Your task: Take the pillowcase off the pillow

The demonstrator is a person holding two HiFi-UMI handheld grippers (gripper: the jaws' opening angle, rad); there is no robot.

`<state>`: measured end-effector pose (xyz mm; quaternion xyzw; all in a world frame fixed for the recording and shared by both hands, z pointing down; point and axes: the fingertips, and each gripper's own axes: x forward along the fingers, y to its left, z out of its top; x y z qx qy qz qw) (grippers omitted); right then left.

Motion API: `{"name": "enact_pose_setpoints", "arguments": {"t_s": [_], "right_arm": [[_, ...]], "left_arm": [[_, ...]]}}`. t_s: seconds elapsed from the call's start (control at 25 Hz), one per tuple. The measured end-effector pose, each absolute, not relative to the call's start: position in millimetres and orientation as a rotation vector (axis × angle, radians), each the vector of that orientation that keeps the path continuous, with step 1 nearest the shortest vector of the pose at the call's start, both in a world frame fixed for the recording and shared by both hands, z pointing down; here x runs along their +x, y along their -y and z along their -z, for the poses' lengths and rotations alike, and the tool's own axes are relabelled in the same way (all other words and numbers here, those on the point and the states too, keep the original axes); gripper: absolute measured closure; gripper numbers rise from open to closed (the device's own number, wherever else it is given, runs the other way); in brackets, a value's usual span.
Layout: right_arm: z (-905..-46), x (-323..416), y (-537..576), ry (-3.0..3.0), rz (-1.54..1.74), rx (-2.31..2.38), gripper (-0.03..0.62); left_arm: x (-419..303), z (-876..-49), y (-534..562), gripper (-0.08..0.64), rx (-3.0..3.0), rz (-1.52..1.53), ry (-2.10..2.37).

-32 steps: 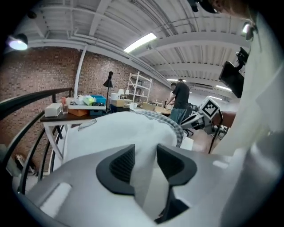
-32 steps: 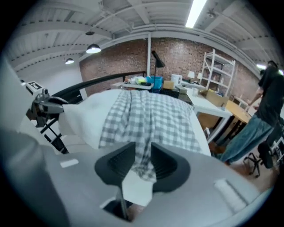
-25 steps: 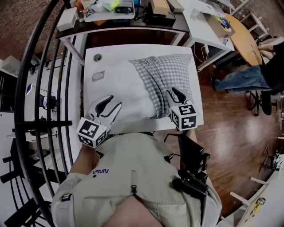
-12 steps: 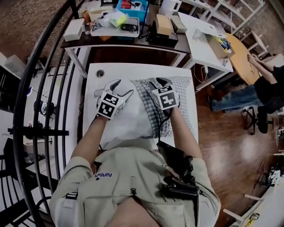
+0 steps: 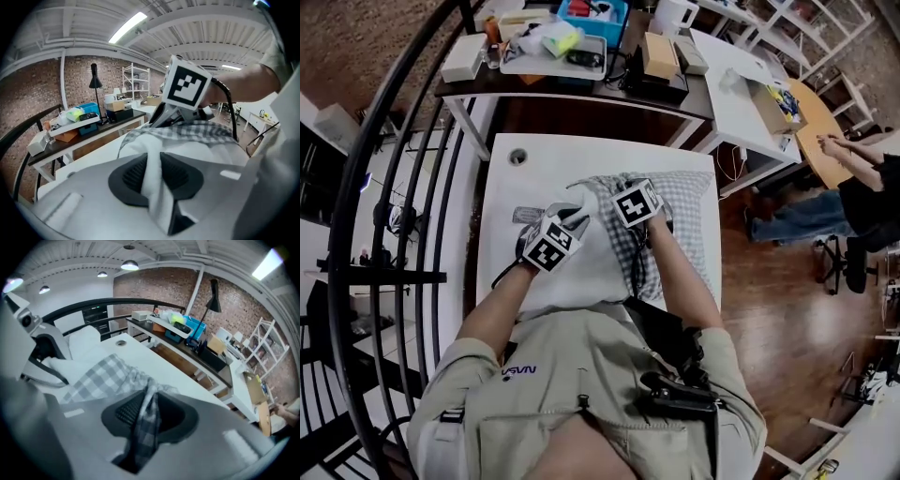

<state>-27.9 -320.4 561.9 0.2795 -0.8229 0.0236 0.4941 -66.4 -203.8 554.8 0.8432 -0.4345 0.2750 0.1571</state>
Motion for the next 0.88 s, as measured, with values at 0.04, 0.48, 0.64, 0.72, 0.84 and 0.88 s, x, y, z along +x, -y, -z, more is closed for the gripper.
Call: {"name": "enact_pose_setpoints", "arguments": {"t_s": [0.04,0.48,0.64,0.72,0.84,0.88], "right_arm": [[-559.1,-24.8,321.4,1.983,-0.029,0.697,0.551],[-470.9,71.0,361.0,2.047,0.037,1.196,0.577],[-461.2,122.4,379.4,2.002,0.006,1.37,0.577],[-465.3,147.1,385.9,1.955,-0.015,1.432,0.577],[-491.9,175.3,390.2,1.871,-0.086,1.479,0.577],[-503.8,178.8,390.6,1.855,-0.111,1.474,0.577]], "left_arm": [[-65.2,-547.8,197.6,0.494,2.437,-0.774,1.259],[-103.6,-436.8,124.0,0.532,2.56,-0.357,1.372],[-133.1,-426.8,121.5,0.535,2.502,-0.254,1.427],[-139.8,-428.5,124.7,0.537,2.48,-0.227,1.435],[-144.3,-446.9,136.6,0.538,2.448,-0.233,1.437],[-146.3,-458.1,144.1,0.538,2.426,-0.235,1.437]]}}
